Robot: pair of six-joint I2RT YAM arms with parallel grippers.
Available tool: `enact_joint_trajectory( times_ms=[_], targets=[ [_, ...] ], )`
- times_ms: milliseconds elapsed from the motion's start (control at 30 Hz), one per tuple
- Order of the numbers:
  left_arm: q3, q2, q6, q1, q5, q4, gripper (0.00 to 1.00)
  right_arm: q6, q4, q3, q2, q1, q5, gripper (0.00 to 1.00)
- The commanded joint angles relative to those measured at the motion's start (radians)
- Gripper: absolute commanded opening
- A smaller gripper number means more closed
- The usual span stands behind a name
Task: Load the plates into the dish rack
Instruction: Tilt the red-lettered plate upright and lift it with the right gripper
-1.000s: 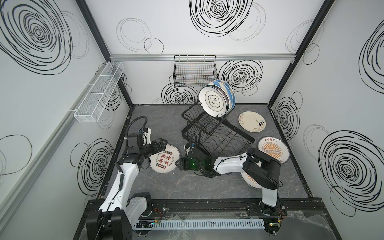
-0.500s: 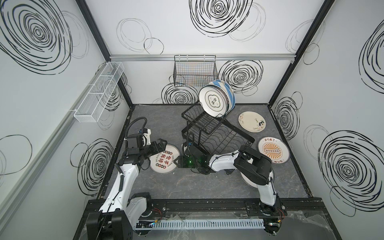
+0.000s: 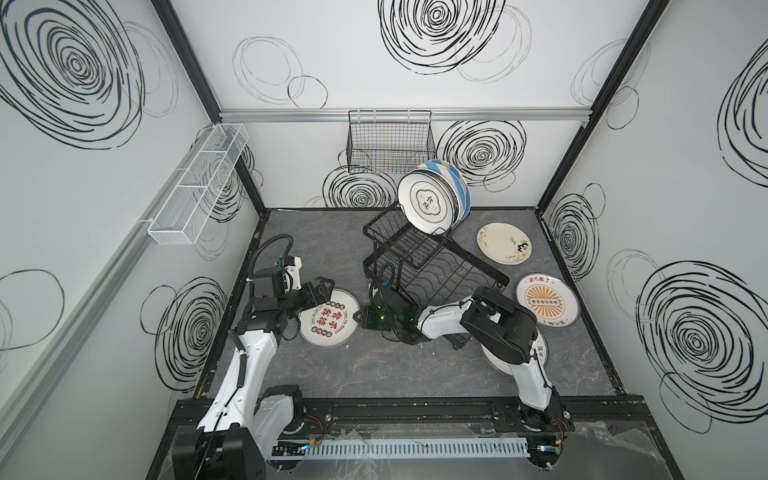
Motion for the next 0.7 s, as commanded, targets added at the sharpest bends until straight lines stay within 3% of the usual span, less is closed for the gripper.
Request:
enact_joint_trajectory(
  times_ms=[0,333,667],
  targets=[
    [-0.011,-0.01,0.013,0.007,0.021,0.045,0.96,0.016,-0.077,0.002,0.053,-0.003,0.022,0.24],
    [-0.025,-0.053,-0.006,0.013,0.028,0.077,0.96,0.04,-0.053,-0.08,-0.043,-0.004,0.087,0.01],
    [-0.023,-0.052,-0.006,0.016,0.033,0.085,0.96,-0.031,-0.183,-0.211,-0.337,0.017,0.223,0.0]
  ],
)
